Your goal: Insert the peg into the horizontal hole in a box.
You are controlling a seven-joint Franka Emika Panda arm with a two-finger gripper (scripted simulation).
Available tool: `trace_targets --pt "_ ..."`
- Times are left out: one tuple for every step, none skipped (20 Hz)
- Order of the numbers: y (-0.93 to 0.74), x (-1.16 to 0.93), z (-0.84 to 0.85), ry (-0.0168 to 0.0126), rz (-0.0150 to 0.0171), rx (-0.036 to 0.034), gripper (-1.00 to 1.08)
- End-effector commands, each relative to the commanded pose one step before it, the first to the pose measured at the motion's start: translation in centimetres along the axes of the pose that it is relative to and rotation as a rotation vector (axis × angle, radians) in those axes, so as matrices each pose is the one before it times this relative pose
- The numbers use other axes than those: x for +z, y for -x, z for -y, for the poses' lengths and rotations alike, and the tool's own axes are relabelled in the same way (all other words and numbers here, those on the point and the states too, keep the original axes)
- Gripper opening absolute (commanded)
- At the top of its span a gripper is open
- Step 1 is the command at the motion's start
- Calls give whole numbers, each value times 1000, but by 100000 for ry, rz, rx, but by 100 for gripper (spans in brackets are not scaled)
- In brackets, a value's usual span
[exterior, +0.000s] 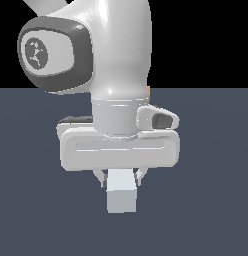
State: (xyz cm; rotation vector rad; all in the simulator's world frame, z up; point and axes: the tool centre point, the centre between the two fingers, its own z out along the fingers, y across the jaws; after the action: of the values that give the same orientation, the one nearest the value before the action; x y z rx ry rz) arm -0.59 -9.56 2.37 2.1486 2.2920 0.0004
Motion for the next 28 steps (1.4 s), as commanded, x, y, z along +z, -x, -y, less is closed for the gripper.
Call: trace_targets --pt "14 38 11 -26 16 -9 -100" --pt "0 0 0 0 0 0 -100" --pt "-14 -16 -12 0 0 0 -100" --pt "-47 -13 2 0 0 0 -100" --pt "-49 -60 27 35 -13 150 -100" --pt "-101 -67 39 1 -1 218 -100" --pt "-149 -93 52 0 -2 293 -100" --pt "-190 -120 67 0 -2 378 -100" --pt "-229 -146 82 0 -3 463 -100" --pt "-273 -172 95 0 -3 539 -100" --pt "-311 -197 109 0 -4 621 -100" --pt "-350 -222 122 0 -4 701 -100" --pt "-388 -246 135 0 -4 778 -100" --pt "-428 -270 147 0 -5 849 -100" --pt "-463 -294 159 0 -5 924 -100" --pt "-500 -316 170 0 -5 993 -100" --pt "-535 -339 180 0 -5 1061 -100" --pt "-569 -360 189 0 -5 1126 -100" --pt "-601 -381 198 -1 -5 1190 -100" --pt "-635 -402 205 -1 -4 1249 -100" --pt "-665 -421 211 -1 -3 1308 -100" --pt "-691 -438 216 -1 -2 1355 -100" --pt "-671 -425 207 -2 0 1312 -100" --pt "-632 -401 193 -2 1 1235 -100" --pt "-591 -375 176 -1 3 1151 -100" --pt "-552 -350 159 -1 4 1068 -100" --pt "-512 -325 143 -1 5 991 -100" --pt "-475 -301 129 -1 6 916 -100"
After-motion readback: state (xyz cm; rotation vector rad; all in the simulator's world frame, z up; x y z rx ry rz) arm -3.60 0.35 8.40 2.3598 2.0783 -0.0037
